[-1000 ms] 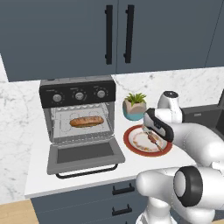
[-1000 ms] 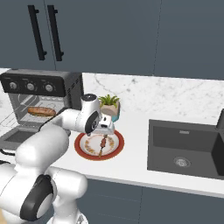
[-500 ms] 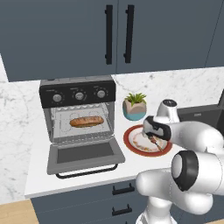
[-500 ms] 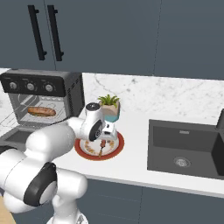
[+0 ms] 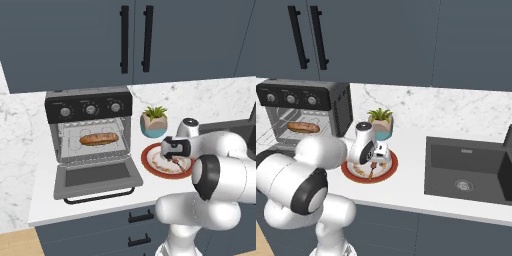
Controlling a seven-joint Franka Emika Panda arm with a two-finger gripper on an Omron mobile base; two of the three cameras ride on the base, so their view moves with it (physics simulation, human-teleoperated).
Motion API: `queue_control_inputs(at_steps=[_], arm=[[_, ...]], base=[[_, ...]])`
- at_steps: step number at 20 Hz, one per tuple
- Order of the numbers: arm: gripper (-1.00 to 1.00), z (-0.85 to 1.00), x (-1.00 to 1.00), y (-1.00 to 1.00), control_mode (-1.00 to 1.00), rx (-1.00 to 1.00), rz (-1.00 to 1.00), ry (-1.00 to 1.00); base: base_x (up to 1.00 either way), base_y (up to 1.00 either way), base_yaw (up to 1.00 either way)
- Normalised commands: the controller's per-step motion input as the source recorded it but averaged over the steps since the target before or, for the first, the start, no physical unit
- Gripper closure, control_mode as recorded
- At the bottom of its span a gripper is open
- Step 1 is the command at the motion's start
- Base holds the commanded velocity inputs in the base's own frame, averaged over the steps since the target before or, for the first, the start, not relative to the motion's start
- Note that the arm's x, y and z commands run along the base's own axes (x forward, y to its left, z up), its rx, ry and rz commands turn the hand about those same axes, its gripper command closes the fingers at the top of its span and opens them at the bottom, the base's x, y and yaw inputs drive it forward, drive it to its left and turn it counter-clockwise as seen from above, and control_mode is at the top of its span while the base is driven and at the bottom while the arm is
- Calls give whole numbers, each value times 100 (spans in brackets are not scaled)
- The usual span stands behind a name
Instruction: Pick up the kebab skewer and baguette bread, and place them inside the toaster oven. Close the toaster oven door and start by setting the timer.
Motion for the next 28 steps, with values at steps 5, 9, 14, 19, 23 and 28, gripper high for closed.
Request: queue_control_inputs(at_steps=[5, 9, 14, 19, 23, 28], arm=[[-100, -26, 8, 0, -100, 0, 0, 0], [-100, -23, 8, 0, -100, 0, 0, 0], [-100, -10, 8, 0, -100, 0, 0, 0], [-100, -7, 4, 0, -100, 0, 0, 0], [100, -3, 1, 0, -100, 0, 0, 0], [100, 0, 0, 0, -100, 0, 0, 1]], base=[[0, 0, 0], [0, 0, 0], [0, 0, 0], [0, 0, 0], [0, 0, 0], [0, 0, 0]])
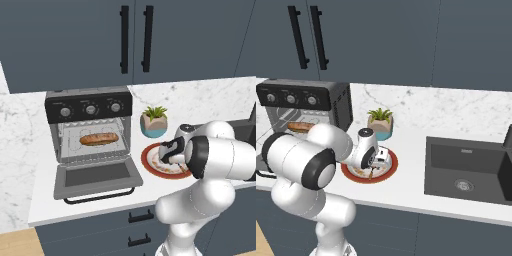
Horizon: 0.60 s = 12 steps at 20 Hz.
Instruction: Pick up the kebab skewer and baguette bread, and place them inside the toaster oven. Close the toaster oven door and start by setting the timer.
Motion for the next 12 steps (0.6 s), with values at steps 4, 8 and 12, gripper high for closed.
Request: queue_control_inputs(at_steps=[4, 8, 12], arm=[[100, 0, 0, 0, -100, 0, 0, 0], [100, -6, -1, 0, -100, 0, 0, -4], [100, 73, -22, -9, -100, 0, 2, -12]], base=[[0, 0, 0], [0, 0, 0], [0, 0, 0]])
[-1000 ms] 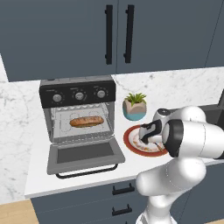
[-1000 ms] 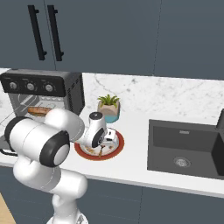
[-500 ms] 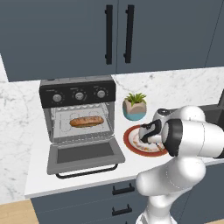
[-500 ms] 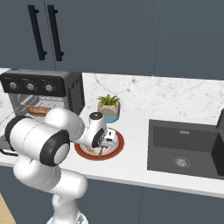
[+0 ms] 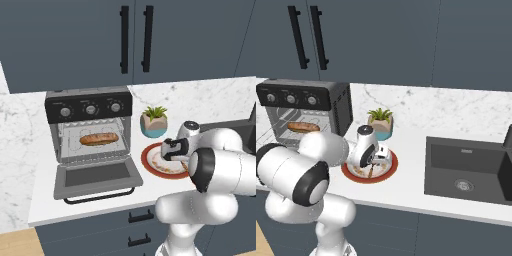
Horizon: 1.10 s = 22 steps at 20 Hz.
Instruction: Pick up the kebab skewer and baguette bread, and place them inside the toaster oven. Close the toaster oven door and start by setting the timer.
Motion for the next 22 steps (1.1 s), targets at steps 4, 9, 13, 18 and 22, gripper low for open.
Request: queue_control_inputs(at_steps=[4, 9, 13, 18, 22], arm=[[100, 100, -44, -6, -100, 0, 4, -13], [100, 100, -78, -1, -100, 0, 6, -21], [100, 100, -54, 0, -100, -1, 18, -12], [100, 84, -87, 0, -100, -12, 42, -15], [100, 83, -63, 10, -100, -18, 46, -7]], base=[[0, 0, 0], [0, 0, 0], [0, 0, 0], [0, 0, 0], [0, 0, 0]])
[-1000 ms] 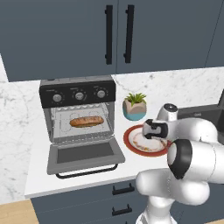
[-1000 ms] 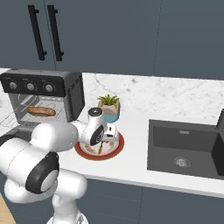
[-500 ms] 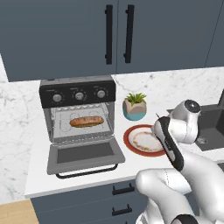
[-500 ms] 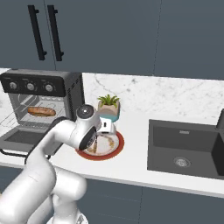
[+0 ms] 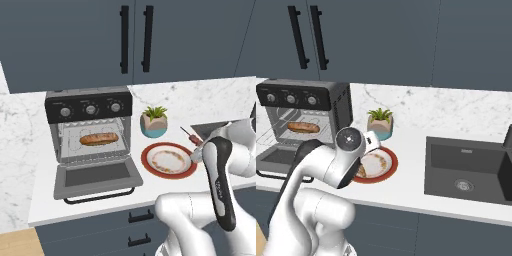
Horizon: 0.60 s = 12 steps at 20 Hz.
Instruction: Pick up the kebab skewer and baguette bread, and place them inside the toaster oven. Close the toaster oven door and start by setting the timer.
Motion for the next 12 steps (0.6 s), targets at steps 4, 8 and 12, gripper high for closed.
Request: queue_control_inputs(at_steps=[4, 8, 12], arm=[[100, 91, -28, 74, -100, -26, 28, 0], [100, 74, -11, 100, -100, -34, 16, 0], [100, 39, -4, 100, -100, -34, 20, 0]], base=[[0, 0, 0], [0, 0, 0], [0, 0, 0]])
